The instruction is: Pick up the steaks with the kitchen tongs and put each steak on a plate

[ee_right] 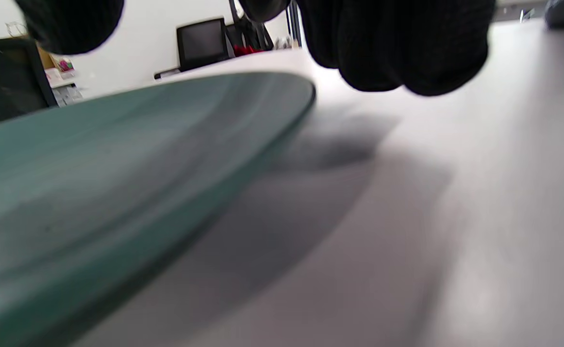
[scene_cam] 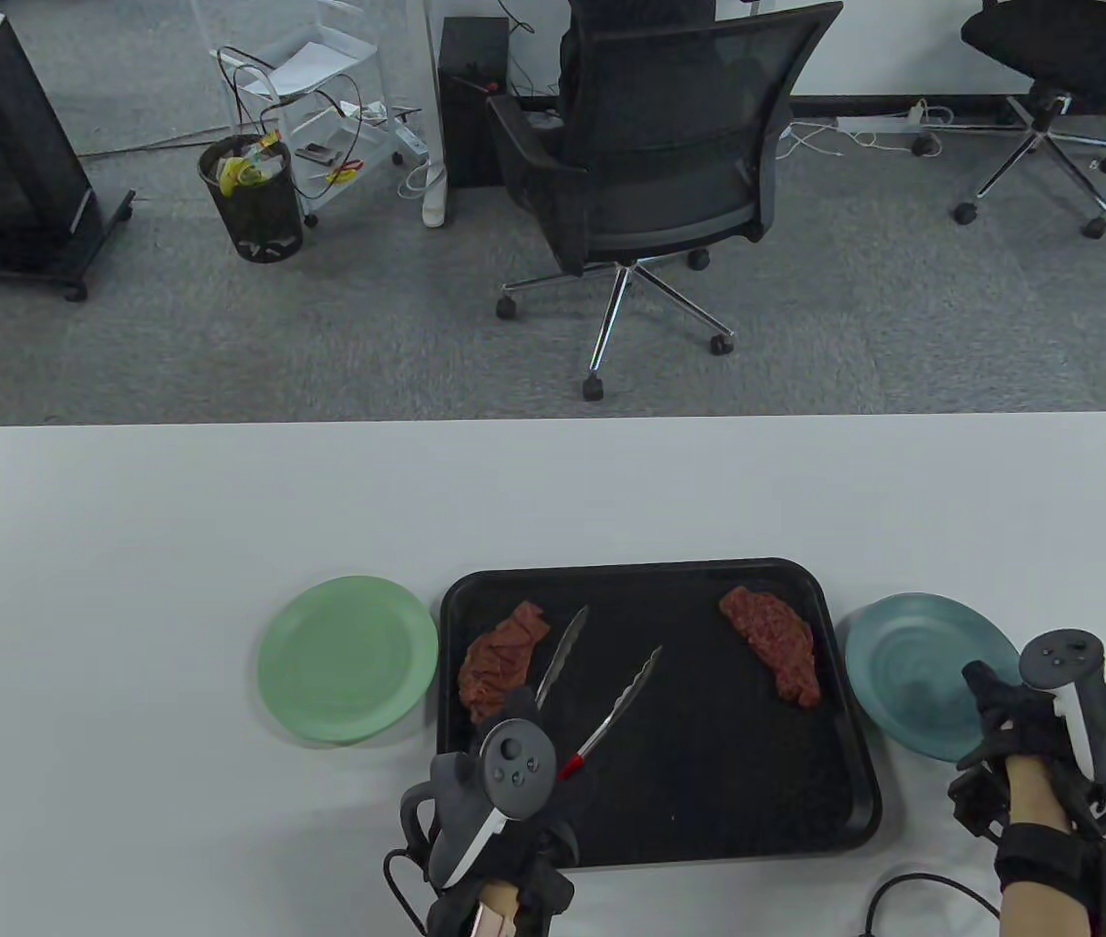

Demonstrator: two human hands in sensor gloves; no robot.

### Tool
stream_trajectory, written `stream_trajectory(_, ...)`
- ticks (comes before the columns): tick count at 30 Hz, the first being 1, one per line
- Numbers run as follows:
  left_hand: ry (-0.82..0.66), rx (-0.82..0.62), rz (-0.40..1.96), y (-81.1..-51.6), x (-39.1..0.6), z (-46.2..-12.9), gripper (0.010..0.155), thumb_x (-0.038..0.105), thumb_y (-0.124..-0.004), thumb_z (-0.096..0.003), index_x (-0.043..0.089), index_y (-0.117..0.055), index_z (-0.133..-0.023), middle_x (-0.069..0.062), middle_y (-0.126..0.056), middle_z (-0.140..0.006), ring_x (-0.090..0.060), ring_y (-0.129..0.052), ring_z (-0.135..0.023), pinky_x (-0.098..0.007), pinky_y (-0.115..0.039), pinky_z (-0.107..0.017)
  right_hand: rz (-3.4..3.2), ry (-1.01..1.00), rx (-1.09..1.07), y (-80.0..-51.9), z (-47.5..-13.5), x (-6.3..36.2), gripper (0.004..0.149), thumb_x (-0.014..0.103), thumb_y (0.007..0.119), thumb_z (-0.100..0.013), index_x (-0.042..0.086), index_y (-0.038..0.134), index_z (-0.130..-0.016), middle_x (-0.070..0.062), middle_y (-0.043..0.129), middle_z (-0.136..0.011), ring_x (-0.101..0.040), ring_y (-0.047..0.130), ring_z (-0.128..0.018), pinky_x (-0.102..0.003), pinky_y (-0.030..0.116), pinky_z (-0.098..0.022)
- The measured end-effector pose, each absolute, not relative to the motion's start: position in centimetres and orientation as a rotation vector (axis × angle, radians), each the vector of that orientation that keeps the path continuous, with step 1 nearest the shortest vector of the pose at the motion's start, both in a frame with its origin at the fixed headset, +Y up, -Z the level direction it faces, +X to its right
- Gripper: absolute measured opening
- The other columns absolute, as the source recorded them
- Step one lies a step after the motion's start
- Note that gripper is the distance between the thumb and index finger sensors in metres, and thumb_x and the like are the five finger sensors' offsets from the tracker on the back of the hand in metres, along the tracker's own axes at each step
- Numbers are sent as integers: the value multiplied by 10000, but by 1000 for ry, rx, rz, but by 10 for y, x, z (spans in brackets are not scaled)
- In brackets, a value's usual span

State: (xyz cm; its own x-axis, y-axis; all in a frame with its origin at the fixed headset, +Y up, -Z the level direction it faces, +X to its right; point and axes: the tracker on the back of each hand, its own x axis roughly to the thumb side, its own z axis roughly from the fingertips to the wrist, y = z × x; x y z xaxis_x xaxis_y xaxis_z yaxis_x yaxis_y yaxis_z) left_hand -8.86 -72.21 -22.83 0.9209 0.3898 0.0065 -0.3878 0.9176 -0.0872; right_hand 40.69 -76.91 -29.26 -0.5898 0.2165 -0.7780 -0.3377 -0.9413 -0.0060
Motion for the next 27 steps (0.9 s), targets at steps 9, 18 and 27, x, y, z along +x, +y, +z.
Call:
stream_trajectory(9,-10,-101,401,-724,-92,-230,972,577,-841,-338,60,-449,-1062,-246,-640,-923,-405,-864,-592,-429,-817,-411,2675,291,-1278,-783,-312,403,802,366,798,-425,77,396,-1055,-223,714,-916,-376,782,-642,-426,777,-412)
stream_trajectory(18,-9,-103,378,-727,-91,-228,972,580,-839,-336,61,-450,-1061,-243,-641,-922,-401,-867,-590,-426,-819,-409,2203,111,-1177,-773,-268,435,575,239,787,-422,36,649,-942,-104,896,-575,-216,922,-251,-299,848,-98)
stream_trajectory(27,12,-88,385,-726,-94,-226,974,584,-836,-336,61,-446,-1060,-242,-642,-921,-398,-868,-589,-422,-821,-407,2104,-149,-1048,-734,-243,423,501,177,683,-465,2,589,-924,-192,861,-650,-284,960,-233,-345,883,-72)
